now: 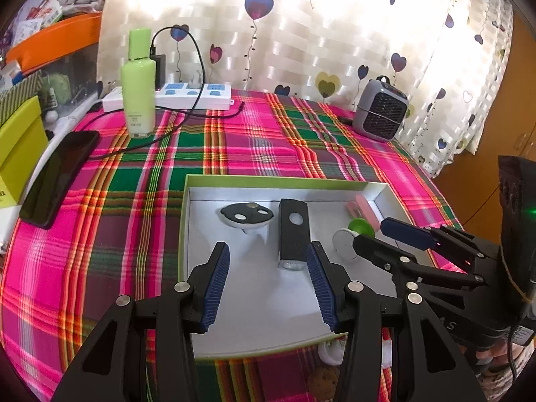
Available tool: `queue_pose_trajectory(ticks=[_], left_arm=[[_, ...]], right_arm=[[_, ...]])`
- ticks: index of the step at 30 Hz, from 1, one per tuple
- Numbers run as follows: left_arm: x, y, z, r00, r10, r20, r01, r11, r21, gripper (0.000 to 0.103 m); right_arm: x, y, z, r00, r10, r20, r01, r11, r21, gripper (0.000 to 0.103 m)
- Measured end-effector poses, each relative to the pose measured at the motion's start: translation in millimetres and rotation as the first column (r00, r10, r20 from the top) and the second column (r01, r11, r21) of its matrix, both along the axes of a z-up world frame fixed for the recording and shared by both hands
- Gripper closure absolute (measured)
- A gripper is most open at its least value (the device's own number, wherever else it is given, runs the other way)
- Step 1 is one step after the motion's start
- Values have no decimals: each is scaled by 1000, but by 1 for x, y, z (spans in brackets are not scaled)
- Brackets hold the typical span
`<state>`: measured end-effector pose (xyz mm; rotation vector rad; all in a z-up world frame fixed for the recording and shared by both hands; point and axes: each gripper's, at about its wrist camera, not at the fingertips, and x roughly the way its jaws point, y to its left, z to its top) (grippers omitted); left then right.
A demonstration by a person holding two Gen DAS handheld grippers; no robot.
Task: Organize objects
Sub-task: 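Open the right tool to set down the spool while the left tool releases the disc, then withdraw both open tools from the tray toward the walnuts beside it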
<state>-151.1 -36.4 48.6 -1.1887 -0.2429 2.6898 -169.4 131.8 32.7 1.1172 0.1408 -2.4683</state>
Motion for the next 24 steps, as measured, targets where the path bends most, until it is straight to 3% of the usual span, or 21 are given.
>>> queue_pose_trajectory(ticks=[11, 21, 22, 24], left_arm=[[11, 2, -1, 1000, -2, 4, 2, 1000, 16, 56], [20, 0, -3, 1000, -5, 4, 5, 1000, 27, 56], [21, 0, -3, 1000, -6, 5, 6, 1000, 27, 56], [23, 0, -4, 1000, -8, 6, 7, 1000, 26, 56]], right_arm=[[-5, -3, -8, 1000, 10, -3, -9, 999, 49, 58], [6, 5, -8, 999, 32, -38, -32, 999, 7, 57], [8, 6, -8, 999, 31, -42, -30, 1000, 2, 56], [10, 9, -9, 998, 34, -45, -35, 999, -8, 45]])
